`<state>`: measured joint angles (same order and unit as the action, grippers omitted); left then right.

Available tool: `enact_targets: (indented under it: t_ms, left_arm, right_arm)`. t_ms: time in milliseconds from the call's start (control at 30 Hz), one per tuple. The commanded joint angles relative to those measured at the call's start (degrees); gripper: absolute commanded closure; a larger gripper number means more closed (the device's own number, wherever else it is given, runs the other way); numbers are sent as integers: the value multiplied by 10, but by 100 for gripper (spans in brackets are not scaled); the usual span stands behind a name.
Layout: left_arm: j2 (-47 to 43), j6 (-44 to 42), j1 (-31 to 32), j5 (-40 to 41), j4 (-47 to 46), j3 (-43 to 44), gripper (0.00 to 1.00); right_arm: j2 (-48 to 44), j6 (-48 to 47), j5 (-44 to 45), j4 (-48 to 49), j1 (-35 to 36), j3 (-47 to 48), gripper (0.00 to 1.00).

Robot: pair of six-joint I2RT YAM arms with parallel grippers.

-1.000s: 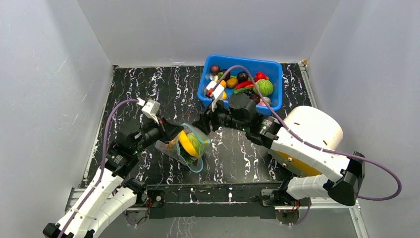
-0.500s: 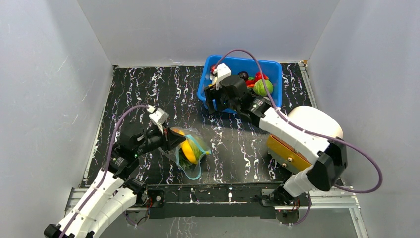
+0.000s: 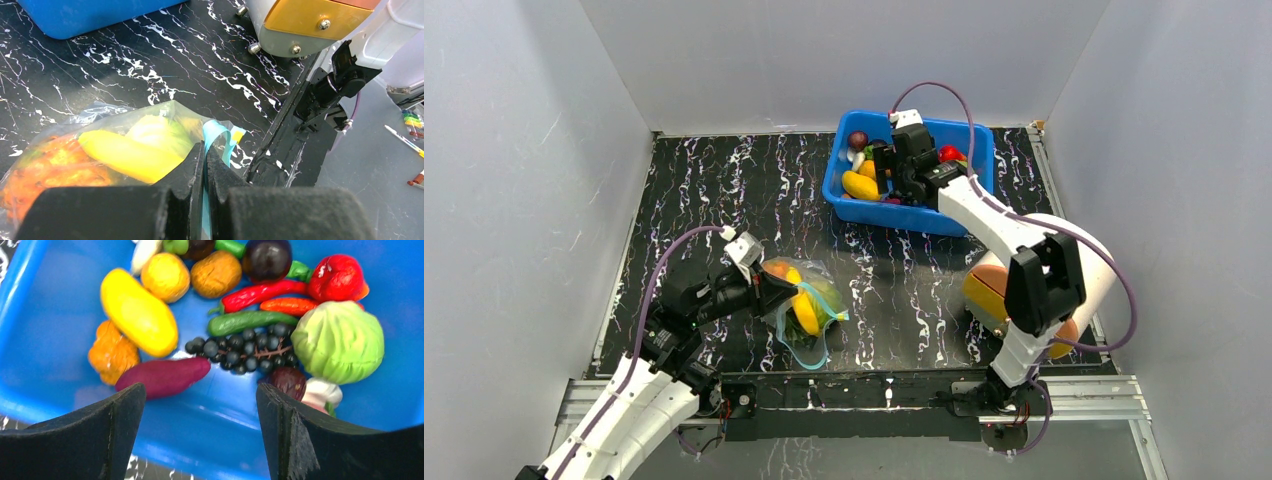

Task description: Place the food in the zip-top bag and seal the zipper

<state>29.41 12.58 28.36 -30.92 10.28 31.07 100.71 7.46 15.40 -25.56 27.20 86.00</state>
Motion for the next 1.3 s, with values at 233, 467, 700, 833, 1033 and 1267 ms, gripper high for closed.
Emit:
enact_targets:
  t_ms: [233,467,700,833,1033,1267]
  left_arm:
    - [-15,-18,2,8,-7,4,100]
    - [-27,-20,2,15,-5,2,100]
    - [-22,-23,2,22,1,4,100]
    - [-26,-22,2,27,1,3,100]
    - [-22,-22,2,28,-2,2,100]
    - [-16,-23,2,26,-1,4,100]
  right_arm:
    - [157,-15,89,43,-32,179,15]
    - [220,-25,105,54,-57,241,9]
    - [265,-27,96,83,-81,269,9]
    - [303,-23,77,80,-93,313,10]
    - [335,-20,65,91,-104,353,17]
    - [352,-10,43,100,-110,356,26]
